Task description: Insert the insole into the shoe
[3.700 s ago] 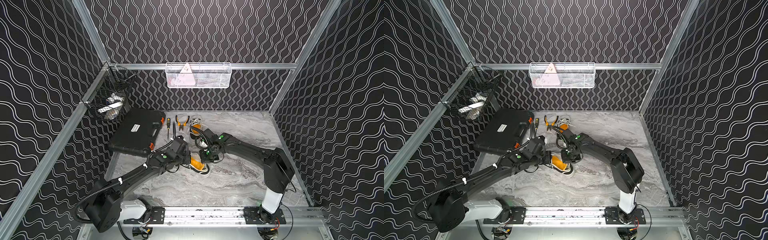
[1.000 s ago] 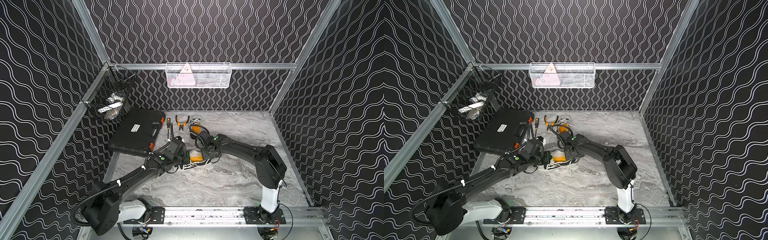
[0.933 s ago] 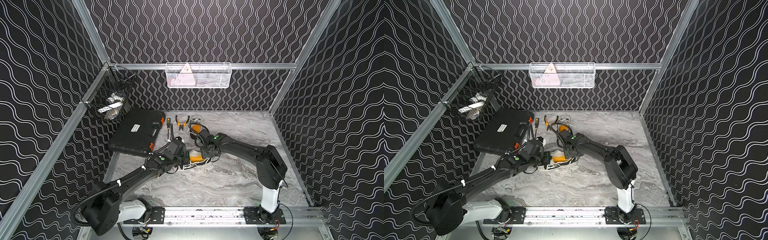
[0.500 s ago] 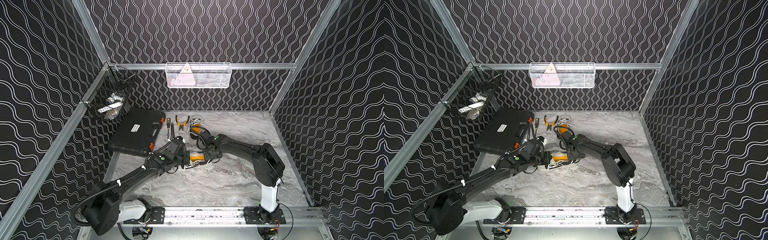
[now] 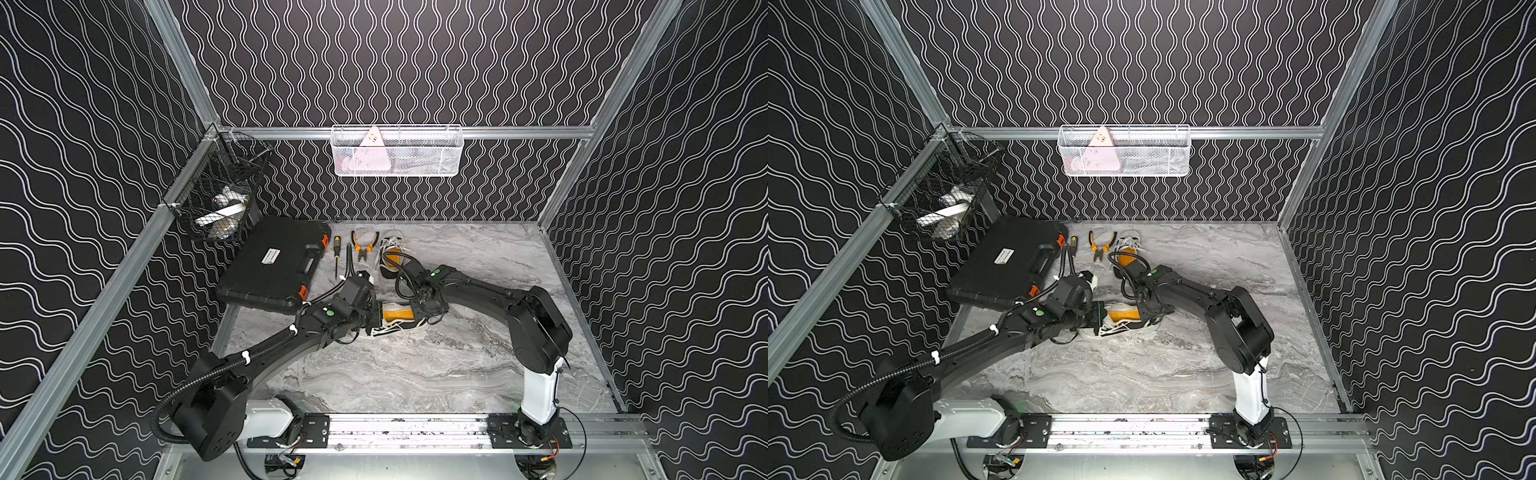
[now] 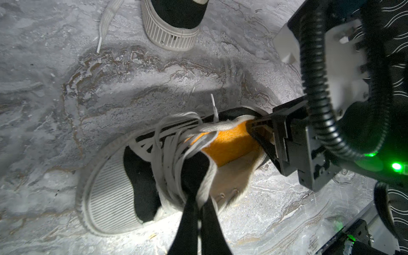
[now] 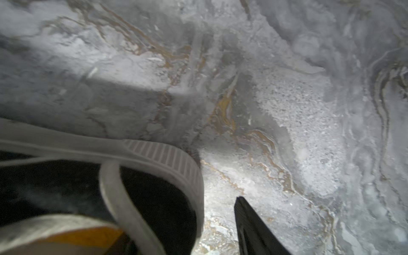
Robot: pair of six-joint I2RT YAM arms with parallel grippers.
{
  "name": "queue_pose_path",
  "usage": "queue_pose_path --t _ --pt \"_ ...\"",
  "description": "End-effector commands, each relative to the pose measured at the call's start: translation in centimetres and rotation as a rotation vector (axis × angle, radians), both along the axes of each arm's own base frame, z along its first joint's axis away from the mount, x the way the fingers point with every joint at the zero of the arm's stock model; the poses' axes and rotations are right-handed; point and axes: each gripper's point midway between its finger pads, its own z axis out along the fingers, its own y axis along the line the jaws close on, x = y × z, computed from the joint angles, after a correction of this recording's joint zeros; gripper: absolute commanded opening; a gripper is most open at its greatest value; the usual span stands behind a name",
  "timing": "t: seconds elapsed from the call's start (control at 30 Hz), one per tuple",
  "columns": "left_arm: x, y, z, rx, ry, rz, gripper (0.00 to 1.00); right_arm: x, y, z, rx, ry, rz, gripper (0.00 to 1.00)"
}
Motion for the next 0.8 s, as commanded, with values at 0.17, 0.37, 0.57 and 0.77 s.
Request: queue_pose_path --t 0.17,0.37,0.57,0.77 --pt "0.7 0.0 0.4 0.01 -0.03 0.006 0.0 1.3 -0.4 3.5 -0.03 -0.093 0.003 0.59" --pt "0.7 0.2 0.5 0.021 -0.033 0.006 0.0 1.3 -2.0 1.6 -0.147 -0.079 0.038 0.49" --pt "0.6 0.3 0.7 0.025 -0.038 0.009 0.0 1.1 -2.6 0.2 -0.173 -0.068 0.041 0.39" --pt "0.6 0.3 0.6 0.028 -0.036 0.001 0.0 1.8 -0.1 3.3 -0.1 -0.105 0.056 0.52"
